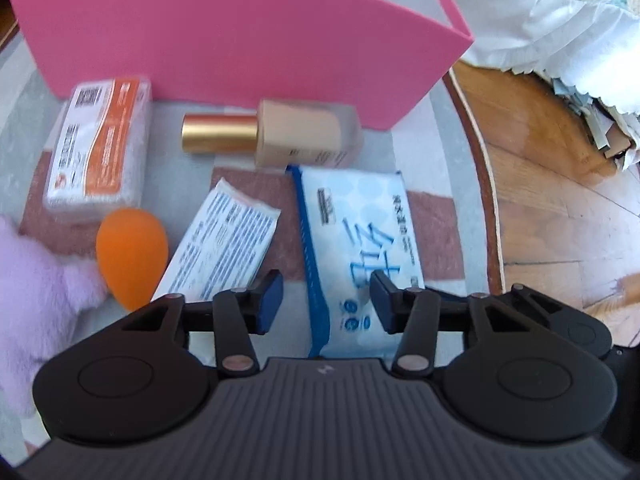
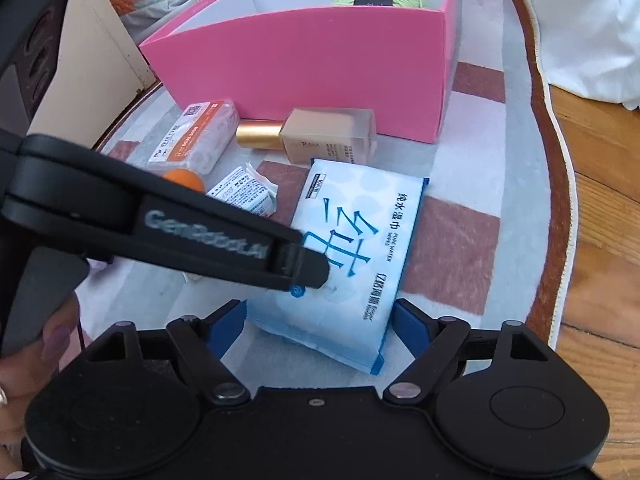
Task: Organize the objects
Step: 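Move the left tool to the blue-white wet-wipe pack and grasp it, then lift the wet-wipe pack and carry it into the pink box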
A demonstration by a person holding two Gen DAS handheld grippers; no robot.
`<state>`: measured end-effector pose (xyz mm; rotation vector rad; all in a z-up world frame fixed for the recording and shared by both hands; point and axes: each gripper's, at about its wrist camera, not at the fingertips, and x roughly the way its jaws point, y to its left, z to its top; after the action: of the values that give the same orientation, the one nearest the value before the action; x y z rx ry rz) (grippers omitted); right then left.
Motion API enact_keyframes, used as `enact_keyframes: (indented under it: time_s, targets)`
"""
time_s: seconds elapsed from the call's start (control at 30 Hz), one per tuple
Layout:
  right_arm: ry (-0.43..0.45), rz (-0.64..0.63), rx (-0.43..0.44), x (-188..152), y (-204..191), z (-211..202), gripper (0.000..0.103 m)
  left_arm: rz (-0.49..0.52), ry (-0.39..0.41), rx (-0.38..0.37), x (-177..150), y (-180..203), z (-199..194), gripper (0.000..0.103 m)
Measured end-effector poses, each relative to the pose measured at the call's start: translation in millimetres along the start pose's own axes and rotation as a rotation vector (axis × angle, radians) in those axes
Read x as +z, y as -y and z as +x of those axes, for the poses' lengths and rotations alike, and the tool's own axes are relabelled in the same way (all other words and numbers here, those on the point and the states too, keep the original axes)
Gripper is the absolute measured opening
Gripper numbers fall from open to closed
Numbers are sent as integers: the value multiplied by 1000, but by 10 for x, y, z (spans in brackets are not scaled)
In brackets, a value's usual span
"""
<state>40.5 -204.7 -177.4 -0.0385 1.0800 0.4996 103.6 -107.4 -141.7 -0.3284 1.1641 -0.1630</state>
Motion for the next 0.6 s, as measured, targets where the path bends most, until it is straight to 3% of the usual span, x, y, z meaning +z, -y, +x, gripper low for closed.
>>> enact_keyframes:
  time_s: [0.03, 0.2, 0.3, 0.6]
  targets:
    - [3, -6, -10, 1, -17, 8, 85, -7, 6, -21, -8, -5, 12, 31]
    - [9, -45, -73, -28, -114, -5, 70, -24, 1, -52, -37, 1, -19, 28]
    - [-3, -41, -63, -29, -146, -67, 64, -34, -14, -57, -47, 16, -69, 28]
    - [-24, -10, 13, 27, -329, -525, 63, -41, -51, -76, -112, 42, -609, 28]
